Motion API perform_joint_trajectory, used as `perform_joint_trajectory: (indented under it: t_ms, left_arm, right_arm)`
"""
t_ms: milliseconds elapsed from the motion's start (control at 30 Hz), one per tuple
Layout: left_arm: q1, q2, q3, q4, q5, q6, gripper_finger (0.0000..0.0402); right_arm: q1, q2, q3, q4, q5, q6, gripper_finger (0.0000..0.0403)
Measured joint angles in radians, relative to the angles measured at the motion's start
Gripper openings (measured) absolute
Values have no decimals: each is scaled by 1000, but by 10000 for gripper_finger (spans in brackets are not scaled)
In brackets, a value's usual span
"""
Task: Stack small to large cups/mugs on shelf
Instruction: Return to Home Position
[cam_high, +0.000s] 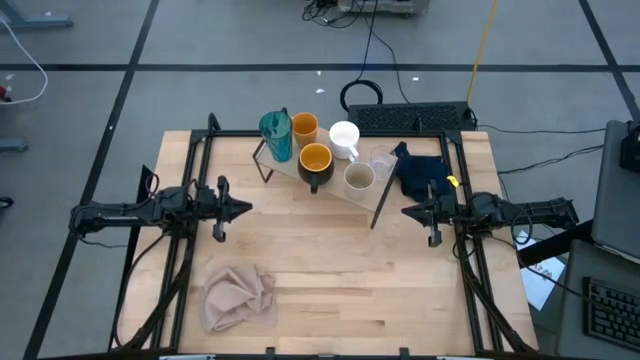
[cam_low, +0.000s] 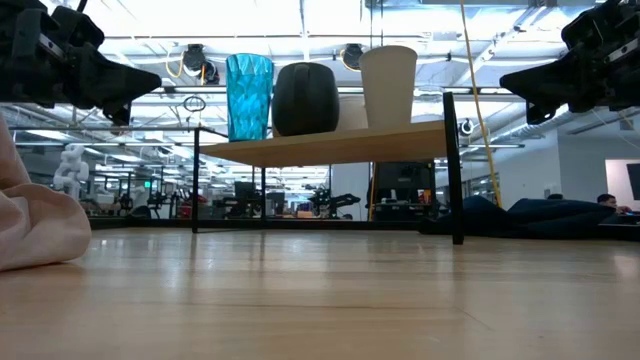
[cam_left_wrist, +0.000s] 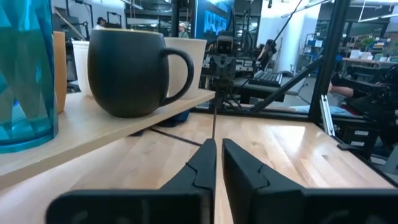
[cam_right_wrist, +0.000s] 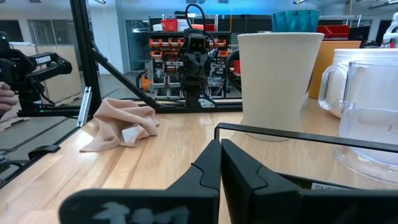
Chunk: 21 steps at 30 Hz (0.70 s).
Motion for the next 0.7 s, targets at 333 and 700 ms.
perform_joint_trajectory:
  t_ms: [333, 700]
  left_arm:
    - [0, 0, 0, 5, 0, 3, 37]
    - [0, 0, 0, 4, 0, 4, 37]
  right_arm:
    - [0, 0, 0, 1, 0, 0, 0]
    - [0, 0, 0, 2, 0, 0, 0]
